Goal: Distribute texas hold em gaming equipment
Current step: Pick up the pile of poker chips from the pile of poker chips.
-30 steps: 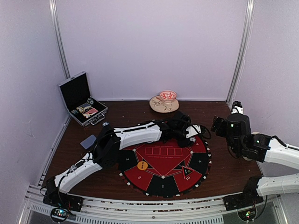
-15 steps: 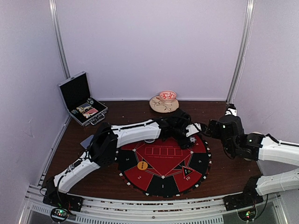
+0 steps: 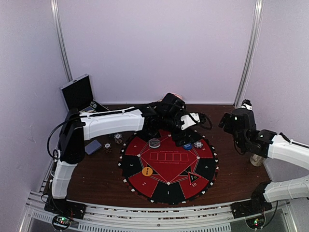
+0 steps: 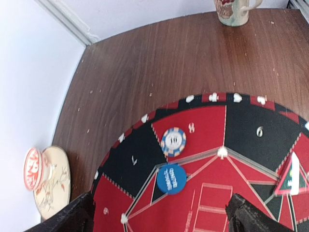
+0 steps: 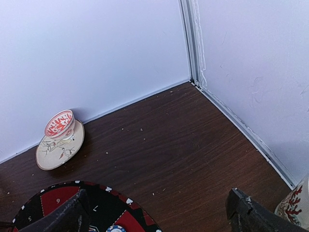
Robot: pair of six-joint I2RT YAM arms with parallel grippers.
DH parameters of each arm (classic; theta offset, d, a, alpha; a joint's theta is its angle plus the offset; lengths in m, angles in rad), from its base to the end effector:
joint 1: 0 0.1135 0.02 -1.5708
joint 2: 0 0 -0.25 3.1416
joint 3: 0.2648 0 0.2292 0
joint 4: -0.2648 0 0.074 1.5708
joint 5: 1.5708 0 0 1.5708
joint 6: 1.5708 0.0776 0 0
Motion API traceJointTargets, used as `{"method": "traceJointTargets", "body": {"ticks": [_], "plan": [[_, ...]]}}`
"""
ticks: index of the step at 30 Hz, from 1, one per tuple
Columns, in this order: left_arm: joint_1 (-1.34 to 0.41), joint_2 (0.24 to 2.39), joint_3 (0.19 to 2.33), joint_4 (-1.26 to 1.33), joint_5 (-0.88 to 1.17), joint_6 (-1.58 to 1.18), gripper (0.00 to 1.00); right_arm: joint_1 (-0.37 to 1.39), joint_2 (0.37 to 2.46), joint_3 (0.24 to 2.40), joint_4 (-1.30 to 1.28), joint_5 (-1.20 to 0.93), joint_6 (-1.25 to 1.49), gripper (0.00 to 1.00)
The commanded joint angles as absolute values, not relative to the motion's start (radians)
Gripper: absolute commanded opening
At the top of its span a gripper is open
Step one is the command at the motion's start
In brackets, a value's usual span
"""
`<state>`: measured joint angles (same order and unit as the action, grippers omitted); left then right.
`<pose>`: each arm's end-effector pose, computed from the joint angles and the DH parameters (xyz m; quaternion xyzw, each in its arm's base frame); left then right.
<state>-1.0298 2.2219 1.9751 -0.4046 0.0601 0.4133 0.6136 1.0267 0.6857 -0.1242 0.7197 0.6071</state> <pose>0.2644 -0.4491 0.2246 0.6017 0.6637 -0.1602 0.4144 0.2236 0.0949 0.2506 0.1823 0.7971 0.0361 0.5745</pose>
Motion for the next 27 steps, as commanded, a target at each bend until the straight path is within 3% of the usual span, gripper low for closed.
{"method": "traceJointTargets", "body": {"ticks": [1, 17, 27], "plan": [[-0.945, 2.08, 1.849, -0.408, 0.035, 0.393, 0.98, 0.574, 1.12, 0.725, -0.165, 0.679, 0.599, 1.0], [-0.483, 1.546, 1.263, -0.413, 0.128, 0.341, 0.98, 0.557, 1.599, 0.843, -0.181, 0.583, 0.574, 1.0], [-0.368, 1.407, 1.072, -0.388, 0.277, 0.357, 0.98, 0.574, 1.639, 0.81, -0.179, 0.558, 0.57, 1.0]]}}
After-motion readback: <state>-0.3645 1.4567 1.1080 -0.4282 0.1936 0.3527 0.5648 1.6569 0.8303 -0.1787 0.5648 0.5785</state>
